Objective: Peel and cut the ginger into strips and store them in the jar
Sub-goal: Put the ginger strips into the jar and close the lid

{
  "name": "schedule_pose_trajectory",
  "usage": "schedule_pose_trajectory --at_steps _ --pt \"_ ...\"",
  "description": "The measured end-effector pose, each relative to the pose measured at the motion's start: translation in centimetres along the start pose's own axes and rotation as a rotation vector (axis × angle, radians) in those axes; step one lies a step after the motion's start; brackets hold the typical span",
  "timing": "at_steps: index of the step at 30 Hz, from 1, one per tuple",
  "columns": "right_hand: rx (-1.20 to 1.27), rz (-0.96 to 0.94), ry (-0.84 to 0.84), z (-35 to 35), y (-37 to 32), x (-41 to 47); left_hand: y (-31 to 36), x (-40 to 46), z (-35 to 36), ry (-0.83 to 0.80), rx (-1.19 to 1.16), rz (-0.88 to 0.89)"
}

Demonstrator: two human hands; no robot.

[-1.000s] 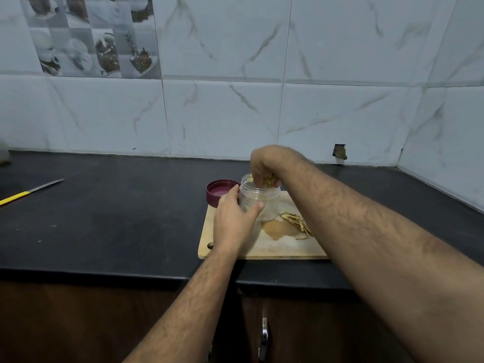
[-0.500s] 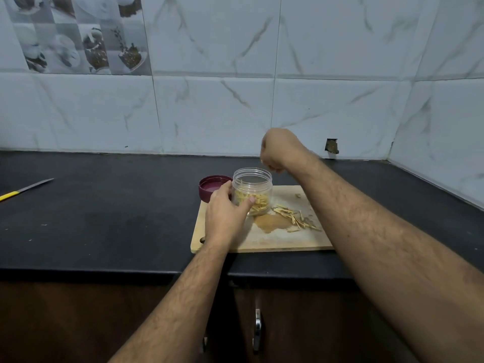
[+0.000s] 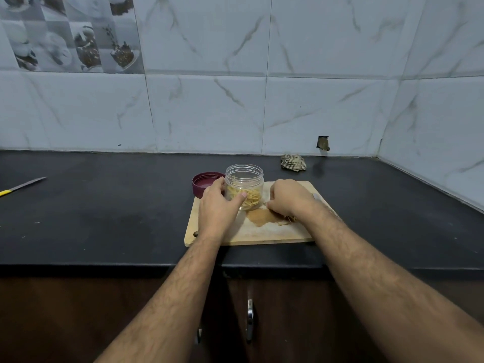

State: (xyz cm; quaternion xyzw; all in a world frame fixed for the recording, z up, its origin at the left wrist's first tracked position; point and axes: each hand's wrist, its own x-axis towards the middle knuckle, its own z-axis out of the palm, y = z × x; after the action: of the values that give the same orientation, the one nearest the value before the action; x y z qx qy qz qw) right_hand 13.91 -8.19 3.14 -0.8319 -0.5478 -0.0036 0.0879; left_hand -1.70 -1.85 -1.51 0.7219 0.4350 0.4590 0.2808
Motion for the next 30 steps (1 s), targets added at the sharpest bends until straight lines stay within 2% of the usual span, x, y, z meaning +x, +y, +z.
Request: schedule_pose_trajectory --at_steps 5,9,12,15,21,23,26,28,30 --pt "-0.004 0.062 -0.072 -2.2 0.7 -1.0 -0.1 -0.1 0.0 -0.002 -0.008 -0.002" --pt "0.124 0.211 -0.123 -4.0 1.9 -1.2 -0.1 -0.1 0.0 -0.002 -0.003 0.001" --pt "0.093 0.289 -0.175 -3.7 1.9 -2.1 0.1 -0.1 0.0 0.003 -0.004 0.001" --pt "0.038 0.251 -0.096 -2.7 1.3 -2.5 0.1 -0.2 0.0 0.0 -0.005 -0.001" --pt "0.222 0.243 -0.121 -3.4 1.9 -1.7 0.1 -0.2 0.0 0.003 -0.005 0.002" --pt "0.228 0.265 -0.2 -4.2 2.4 -2.2 0.0 -0.1 0.0 0.003 -0.009 0.005" --pt "0.246 0.343 -0.443 -4.5 2.7 -3.0 0.0 -0.1 0.0 0.001 -0.018 -0.004" --pt "0.268 0.361 -0.48 -4.0 2.4 -2.9 0.1 -0.2 0.1 0.002 -0.022 -0.006" --pt "0.314 0.369 -0.443 -3.3 2.0 -2.5 0.2 -0.3 0.0 0.001 -0.021 -0.007"
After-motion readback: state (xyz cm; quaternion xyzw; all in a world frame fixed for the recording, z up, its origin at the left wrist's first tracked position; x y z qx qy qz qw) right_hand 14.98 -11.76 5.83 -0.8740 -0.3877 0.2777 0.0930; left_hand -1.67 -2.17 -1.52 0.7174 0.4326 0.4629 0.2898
